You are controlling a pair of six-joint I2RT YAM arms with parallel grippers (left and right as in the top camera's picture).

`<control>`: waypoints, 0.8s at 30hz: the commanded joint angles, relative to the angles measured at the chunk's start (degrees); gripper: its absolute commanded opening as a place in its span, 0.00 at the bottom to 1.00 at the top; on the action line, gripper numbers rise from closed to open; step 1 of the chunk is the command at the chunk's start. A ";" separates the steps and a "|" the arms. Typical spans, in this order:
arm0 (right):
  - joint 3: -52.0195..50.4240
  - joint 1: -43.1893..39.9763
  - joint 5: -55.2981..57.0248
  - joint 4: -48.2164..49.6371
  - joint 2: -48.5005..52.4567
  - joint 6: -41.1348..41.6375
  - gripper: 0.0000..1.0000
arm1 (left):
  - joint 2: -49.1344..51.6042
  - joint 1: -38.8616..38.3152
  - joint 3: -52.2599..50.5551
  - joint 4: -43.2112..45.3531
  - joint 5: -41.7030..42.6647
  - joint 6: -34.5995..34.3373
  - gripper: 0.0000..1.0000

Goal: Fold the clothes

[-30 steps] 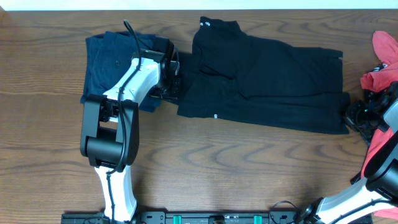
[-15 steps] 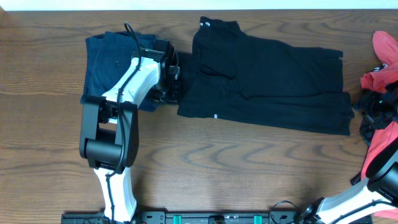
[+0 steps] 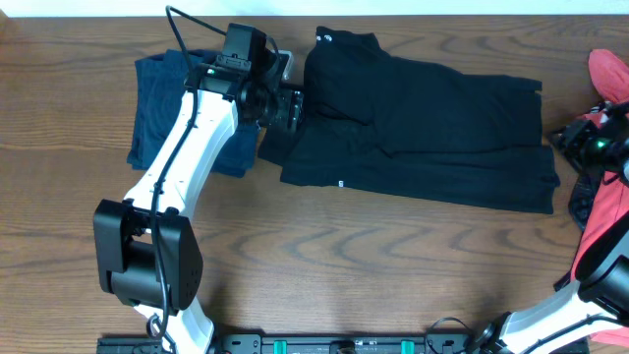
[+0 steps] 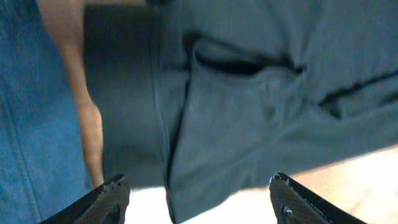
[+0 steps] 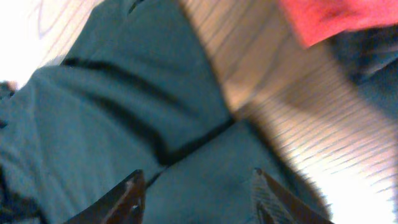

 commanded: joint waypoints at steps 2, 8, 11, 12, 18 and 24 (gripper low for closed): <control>0.76 1.40 2.78 -6.67 -0.59 0.07 0.66 | 0.94 -0.57 -0.98 -5.92 0.81 0.55 0.74; 0.74 1.18 12.98 -17.20 -0.59 0.09 0.69 | 2.49 -0.57 -7.65 -8.26 0.83 0.52 0.74; 0.72 1.18 14.97 -19.87 -0.59 0.07 0.72 | 4.11 -0.57 -11.93 -4.17 0.87 -1.97 0.75; 0.68 1.18 14.95 -20.94 -0.59 0.11 0.73 | 4.72 -0.57 -13.27 -2.75 0.87 -2.91 0.75; -0.90 1.29 14.95 -21.35 -0.59 0.09 0.82 | 9.25 -0.59 -15.30 1.95 3.98 -5.73 0.79; -4.13 1.29 14.80 -17.33 -0.59 1.66 0.83 | 12.39 -0.59 -15.30 5.92 5.84 -9.94 0.79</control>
